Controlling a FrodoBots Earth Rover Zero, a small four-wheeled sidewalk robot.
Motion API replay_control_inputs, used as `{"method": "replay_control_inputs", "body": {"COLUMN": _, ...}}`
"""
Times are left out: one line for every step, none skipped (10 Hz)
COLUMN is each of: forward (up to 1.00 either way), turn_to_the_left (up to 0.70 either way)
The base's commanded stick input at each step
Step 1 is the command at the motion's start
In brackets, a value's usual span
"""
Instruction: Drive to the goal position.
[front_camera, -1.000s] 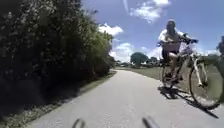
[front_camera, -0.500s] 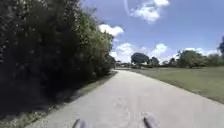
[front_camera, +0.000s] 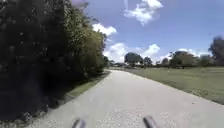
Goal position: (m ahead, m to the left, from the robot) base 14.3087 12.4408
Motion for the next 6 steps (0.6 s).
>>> {"method": "replay_control_inputs", "body": {"forward": 0.50, "turn_to_the_left": 0.00}}
{"method": "replay_control_inputs", "body": {"forward": 0.50, "turn_to_the_left": 0.00}}
{"method": "replay_control_inputs", "body": {"forward": 0.50, "turn_to_the_left": 0.00}}
{"method": "replay_control_inputs", "body": {"forward": 0.50, "turn_to_the_left": 0.00}}
{"method": "replay_control_inputs", "body": {"forward": 0.50, "turn_to_the_left": 0.00}}
{"method": "replay_control_inputs", "body": {"forward": 0.50, "turn_to_the_left": 0.00}}
